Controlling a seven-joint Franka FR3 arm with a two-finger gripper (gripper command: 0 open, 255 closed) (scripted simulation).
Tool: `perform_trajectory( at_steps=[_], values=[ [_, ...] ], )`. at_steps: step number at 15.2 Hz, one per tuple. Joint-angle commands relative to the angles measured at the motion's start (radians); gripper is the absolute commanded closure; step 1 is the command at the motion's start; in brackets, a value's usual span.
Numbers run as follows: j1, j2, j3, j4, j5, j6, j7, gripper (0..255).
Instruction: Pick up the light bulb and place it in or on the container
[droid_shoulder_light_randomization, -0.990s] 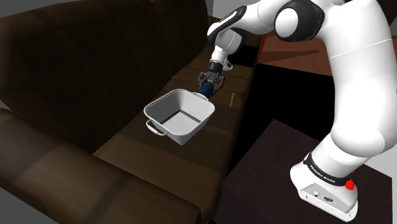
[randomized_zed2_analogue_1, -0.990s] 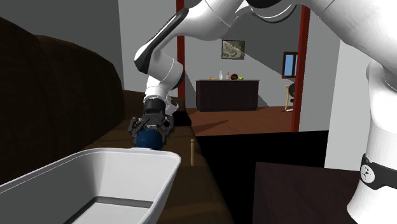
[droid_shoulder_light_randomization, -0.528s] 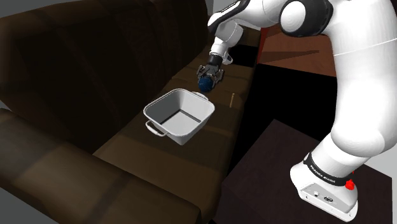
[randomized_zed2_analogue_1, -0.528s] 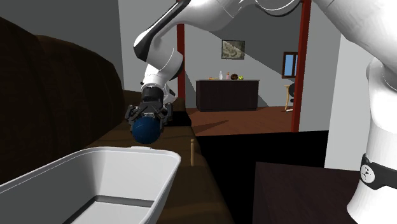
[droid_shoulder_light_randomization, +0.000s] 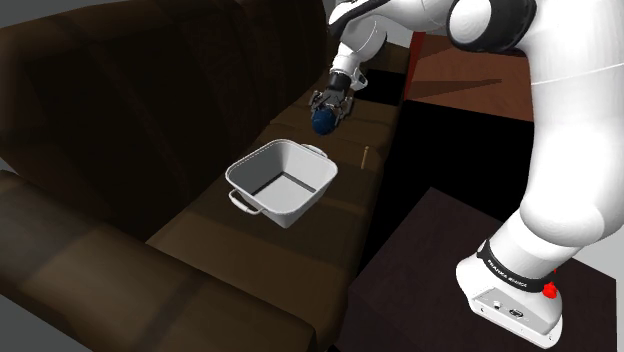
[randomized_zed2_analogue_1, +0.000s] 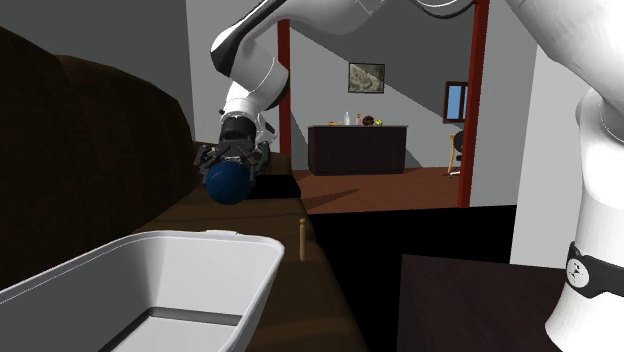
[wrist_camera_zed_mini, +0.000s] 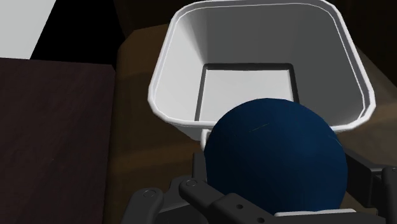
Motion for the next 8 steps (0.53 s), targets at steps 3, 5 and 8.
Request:
perform_trajectory(
  at_steps=[3,5,8],
  values=[
    [-0.002,-0.027,0.0,0.013,-0.001,-0.032,0.024,255],
    [-0.003,-0.038,-0.001,0.022,-0.001,-0.048,0.035,255],
    [0.012,-0.063,0.005,-0.003,0.005,-0.036,0.05,255]
  ],
)
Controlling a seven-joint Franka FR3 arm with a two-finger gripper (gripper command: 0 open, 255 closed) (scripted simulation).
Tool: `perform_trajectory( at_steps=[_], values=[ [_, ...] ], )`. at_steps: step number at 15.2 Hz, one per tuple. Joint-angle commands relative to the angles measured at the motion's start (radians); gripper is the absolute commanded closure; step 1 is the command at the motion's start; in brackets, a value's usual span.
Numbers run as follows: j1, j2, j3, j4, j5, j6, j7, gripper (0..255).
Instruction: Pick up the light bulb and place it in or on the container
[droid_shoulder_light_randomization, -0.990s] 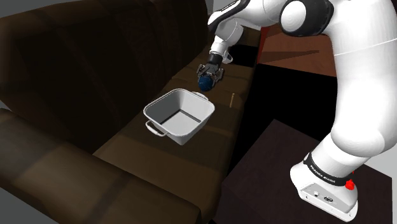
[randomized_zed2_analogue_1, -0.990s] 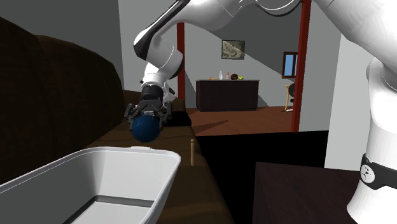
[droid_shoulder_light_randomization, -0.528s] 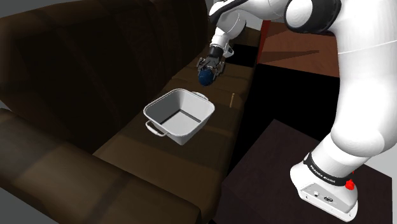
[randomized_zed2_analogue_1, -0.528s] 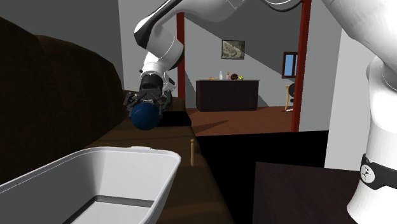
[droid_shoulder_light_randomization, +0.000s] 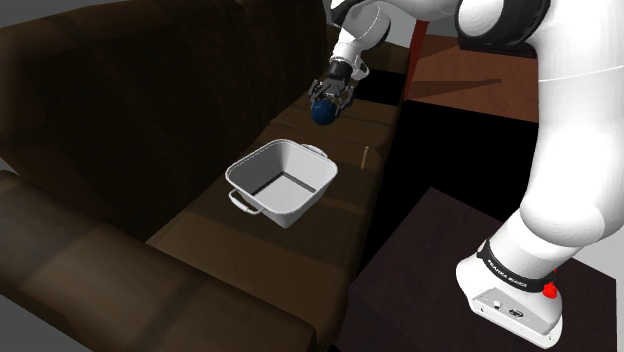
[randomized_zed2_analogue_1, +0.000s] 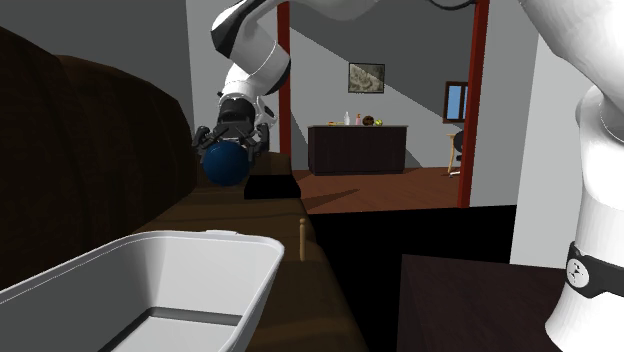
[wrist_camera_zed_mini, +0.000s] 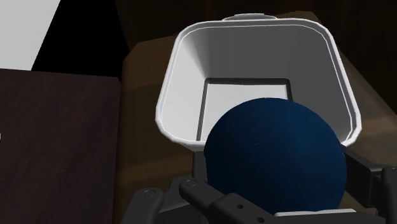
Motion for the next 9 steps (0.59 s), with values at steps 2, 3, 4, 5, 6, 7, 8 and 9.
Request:
perform_trajectory(
  at_steps=[2,3,4,5,6,7,8,9],
  values=[
    [0.041,-0.046,0.016,-0.071,0.016,0.052,0.024,255],
    [0.056,-0.061,0.023,-0.098,0.023,0.073,0.032,255],
    [0.071,-0.075,0.029,-0.122,0.03,0.094,0.04,255],
    [0.086,-0.088,0.037,-0.145,0.037,0.114,0.049,255],
    [0.101,-0.101,0.044,-0.166,0.045,0.134,0.058,255],
    [0.116,-0.112,0.052,-0.186,0.053,0.154,0.068,255],
    [0.131,-0.122,0.06,-0.204,0.06,0.174,0.077,255],
    [0.145,-0.132,0.068,-0.221,0.068,0.194,0.087,255]
  ],
)
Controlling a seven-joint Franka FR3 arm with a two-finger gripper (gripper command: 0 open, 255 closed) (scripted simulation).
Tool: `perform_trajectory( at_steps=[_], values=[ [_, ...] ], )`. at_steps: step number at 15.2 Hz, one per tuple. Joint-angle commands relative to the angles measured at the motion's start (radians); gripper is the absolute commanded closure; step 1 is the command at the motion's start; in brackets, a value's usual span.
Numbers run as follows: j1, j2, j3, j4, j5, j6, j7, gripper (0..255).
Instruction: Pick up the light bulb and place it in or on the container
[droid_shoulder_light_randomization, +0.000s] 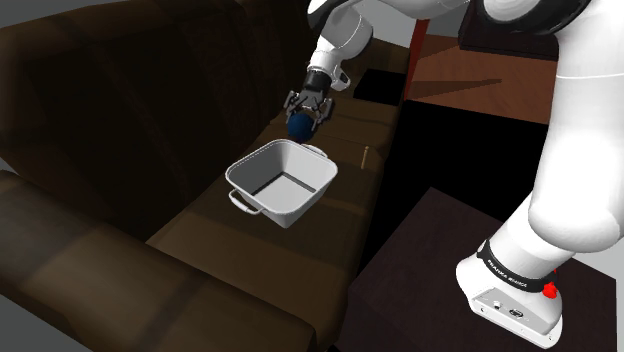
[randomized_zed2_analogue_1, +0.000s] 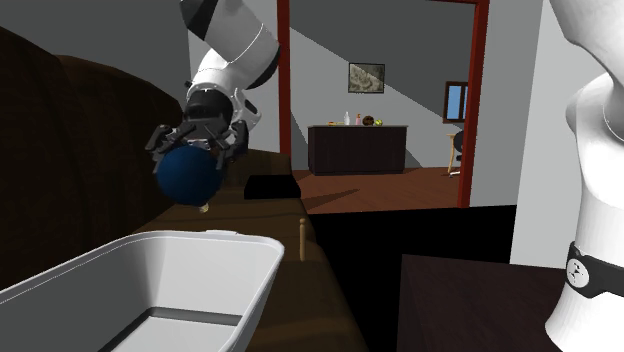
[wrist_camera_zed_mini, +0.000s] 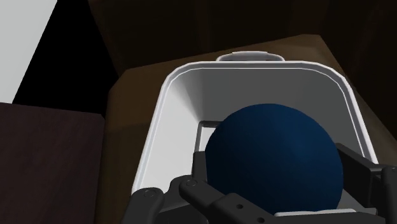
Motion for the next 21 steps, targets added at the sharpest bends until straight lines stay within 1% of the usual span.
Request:
perform_trajectory(
  at_steps=[1,5,17,21],
  values=[
    [0.028,-0.015,0.016,-0.03,0.016,0.039,0.019,255],
    [0.082,-0.039,0.049,-0.076,0.046,0.11,0.058,255],
    [0.087,0.05,0.053,-0.104,0.065,0.196,-0.022,255],
    [0.087,0.05,0.053,-0.104,0.065,0.196,-0.022,255]
  ],
)
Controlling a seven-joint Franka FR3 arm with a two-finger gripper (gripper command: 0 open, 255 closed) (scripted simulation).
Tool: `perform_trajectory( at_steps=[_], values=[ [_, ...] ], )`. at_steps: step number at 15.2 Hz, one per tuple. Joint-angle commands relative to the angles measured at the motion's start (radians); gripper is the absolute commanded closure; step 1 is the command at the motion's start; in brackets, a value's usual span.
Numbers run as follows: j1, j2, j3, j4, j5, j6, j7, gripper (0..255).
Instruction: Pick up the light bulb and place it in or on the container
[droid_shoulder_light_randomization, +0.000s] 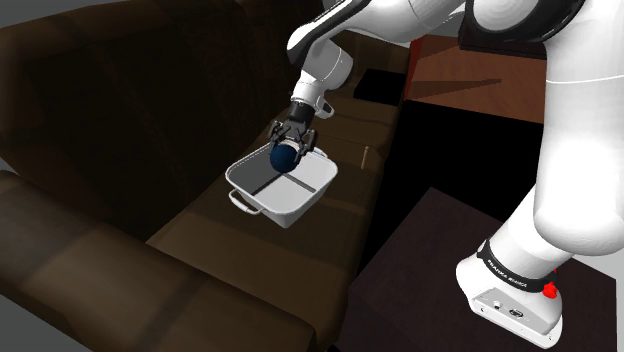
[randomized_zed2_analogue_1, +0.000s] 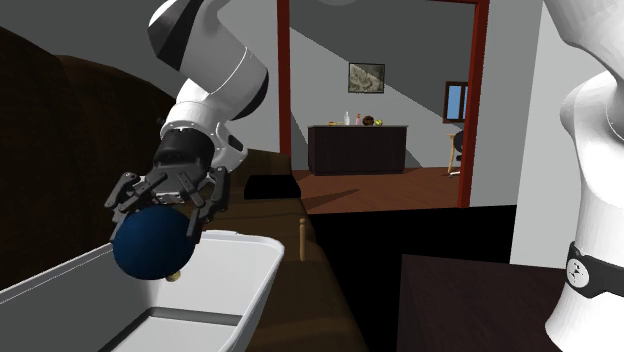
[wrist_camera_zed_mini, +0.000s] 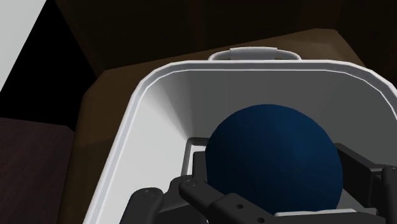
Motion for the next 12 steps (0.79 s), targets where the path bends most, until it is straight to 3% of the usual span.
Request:
perform_trajectory(
  at_steps=[1,3,4,9,12],
  values=[
    [0.0,0.0,0.0,0.0,0.0,0.0,0.0,255],
    [0.0,0.0,0.0,0.0,0.0,0.0,0.0,255],
    [0.0,0.0,0.0,0.0,0.0,0.0,0.0,0],
    [0.0,0.0,0.0,0.0,0.0,0.0,0.0,0],
    [-0.034,-0.008,-0.021,0.059,-0.028,-0.079,0.016,0]
  ],
)
